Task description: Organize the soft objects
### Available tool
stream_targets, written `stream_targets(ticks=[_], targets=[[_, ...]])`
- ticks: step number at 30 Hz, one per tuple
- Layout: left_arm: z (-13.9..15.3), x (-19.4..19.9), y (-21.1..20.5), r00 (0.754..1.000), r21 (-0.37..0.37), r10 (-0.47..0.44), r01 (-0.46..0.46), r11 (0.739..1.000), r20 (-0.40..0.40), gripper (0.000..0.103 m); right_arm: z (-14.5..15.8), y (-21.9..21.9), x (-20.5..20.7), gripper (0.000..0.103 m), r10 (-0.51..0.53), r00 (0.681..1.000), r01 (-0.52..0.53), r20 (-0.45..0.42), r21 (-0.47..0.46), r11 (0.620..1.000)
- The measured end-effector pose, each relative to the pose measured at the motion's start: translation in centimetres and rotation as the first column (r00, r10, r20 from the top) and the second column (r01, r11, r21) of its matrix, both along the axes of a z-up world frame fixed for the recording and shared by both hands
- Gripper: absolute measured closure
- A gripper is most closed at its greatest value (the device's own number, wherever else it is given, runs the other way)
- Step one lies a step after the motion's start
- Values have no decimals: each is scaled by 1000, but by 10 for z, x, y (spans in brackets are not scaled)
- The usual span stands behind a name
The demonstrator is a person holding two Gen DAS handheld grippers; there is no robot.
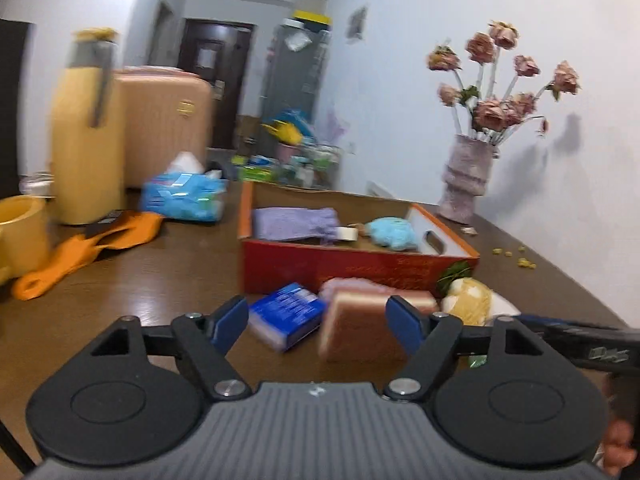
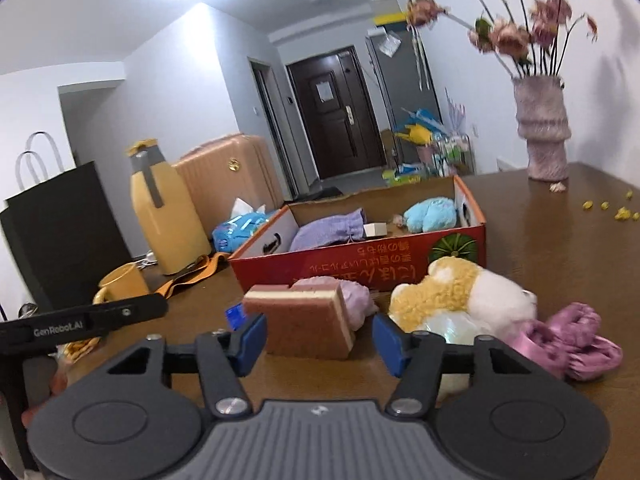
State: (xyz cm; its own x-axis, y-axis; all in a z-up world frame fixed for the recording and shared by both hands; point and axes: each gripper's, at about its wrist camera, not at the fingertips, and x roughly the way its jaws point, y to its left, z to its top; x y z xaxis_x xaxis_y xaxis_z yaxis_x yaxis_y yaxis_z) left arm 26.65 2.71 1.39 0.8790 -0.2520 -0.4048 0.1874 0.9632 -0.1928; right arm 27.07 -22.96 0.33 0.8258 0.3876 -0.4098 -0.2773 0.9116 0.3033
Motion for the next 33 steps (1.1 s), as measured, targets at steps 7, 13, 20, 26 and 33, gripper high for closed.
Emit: stream_targets(ticks=[7,13,20,26,33], targets=[[-23,81,-12,985,-97,-99,86,992,-139,55,-18,13,72,64,-20,996,27,-85,85,996],[-36,70,4,964,-238,-174,124,963,-202,72,-28,12,63,79,34,995,-24,-90,106,994],[-54,3,14,964,-323,-171,100,941,-201,68,-45,9,-8,75,114,991,-105,-66,128,986],[-65,-30,10,949,-282,-179,103,954,-260,68,-56,10,-44,74,136,985,-125,-110,97,987],[-54,-59,15,950,-296,-232,165,941,-208,56,-45,-1,-69,68,149,983,-135,-104,132,982]])
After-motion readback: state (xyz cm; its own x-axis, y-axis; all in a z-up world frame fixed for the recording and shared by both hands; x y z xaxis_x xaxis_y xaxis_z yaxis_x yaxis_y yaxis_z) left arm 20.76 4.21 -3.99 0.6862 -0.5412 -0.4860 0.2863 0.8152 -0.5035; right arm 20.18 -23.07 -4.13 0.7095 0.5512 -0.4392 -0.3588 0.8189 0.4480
